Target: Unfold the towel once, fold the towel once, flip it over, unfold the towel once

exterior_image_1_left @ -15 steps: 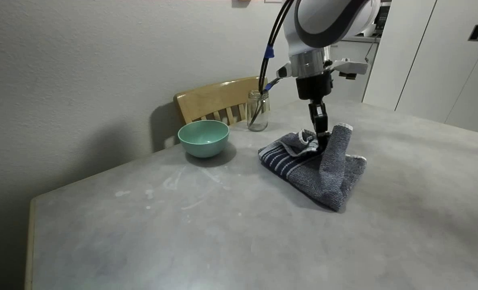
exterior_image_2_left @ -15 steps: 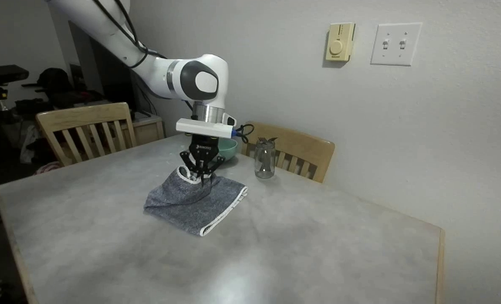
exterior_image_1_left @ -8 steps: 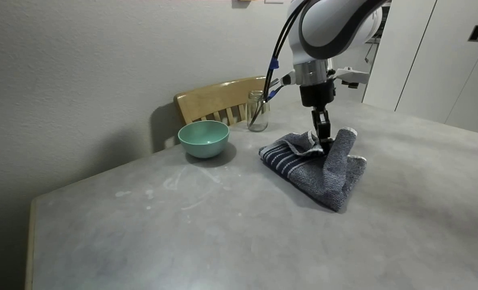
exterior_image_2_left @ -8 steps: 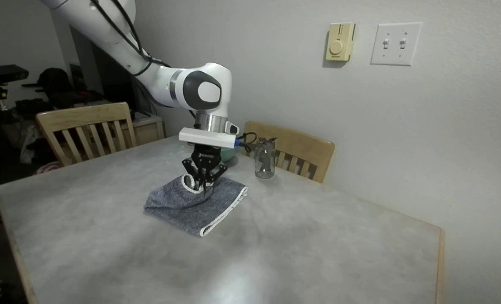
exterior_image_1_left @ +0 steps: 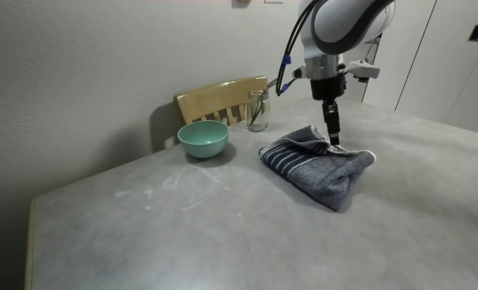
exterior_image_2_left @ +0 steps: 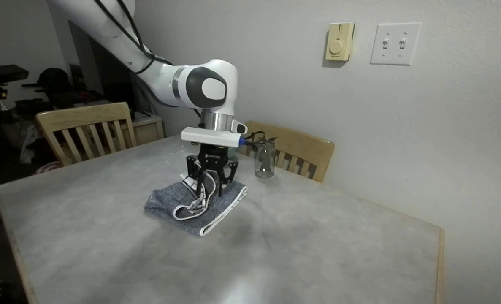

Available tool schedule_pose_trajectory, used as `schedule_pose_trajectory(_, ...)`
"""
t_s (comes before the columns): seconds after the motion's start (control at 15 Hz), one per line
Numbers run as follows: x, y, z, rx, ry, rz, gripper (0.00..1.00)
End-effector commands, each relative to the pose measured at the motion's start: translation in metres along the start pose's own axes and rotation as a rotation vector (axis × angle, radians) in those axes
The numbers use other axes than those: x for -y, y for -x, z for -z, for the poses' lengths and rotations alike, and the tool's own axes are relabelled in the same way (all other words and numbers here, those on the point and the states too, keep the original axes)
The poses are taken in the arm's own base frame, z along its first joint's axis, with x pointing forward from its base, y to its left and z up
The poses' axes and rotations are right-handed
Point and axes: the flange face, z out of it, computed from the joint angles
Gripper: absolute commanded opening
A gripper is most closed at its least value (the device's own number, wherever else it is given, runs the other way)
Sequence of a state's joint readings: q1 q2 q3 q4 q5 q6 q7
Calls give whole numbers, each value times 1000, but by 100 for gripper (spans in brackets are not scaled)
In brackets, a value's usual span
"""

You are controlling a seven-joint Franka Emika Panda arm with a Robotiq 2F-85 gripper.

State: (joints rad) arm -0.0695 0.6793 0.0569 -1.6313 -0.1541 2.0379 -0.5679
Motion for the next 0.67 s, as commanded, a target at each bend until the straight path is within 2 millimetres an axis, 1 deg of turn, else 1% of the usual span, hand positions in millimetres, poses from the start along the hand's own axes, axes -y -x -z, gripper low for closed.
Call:
schedule_pose_trajectory(0.0,22,3,40,32,111,-27,95)
schedule_pose_trajectory(0.07,32,-1,55,38,151,-37,99)
schedule_pose_trajectory(0.2,55,-7,83,19,149,-131,100)
schedule_pose_trajectory(0.27,70,-10,94,9,99,-208,72)
schedule_pose_trajectory(0.33,84,-14,102,-4,62,-257,75)
schedule_pose_trajectory(0.4,94,-16,108,-13,28,-304,71)
schedule_pose_trajectory(0.47,101,-19,112,-24,-9,-351,65)
schedule_pose_trajectory(0.6,109,-23,114,-54,-75,-448,51)
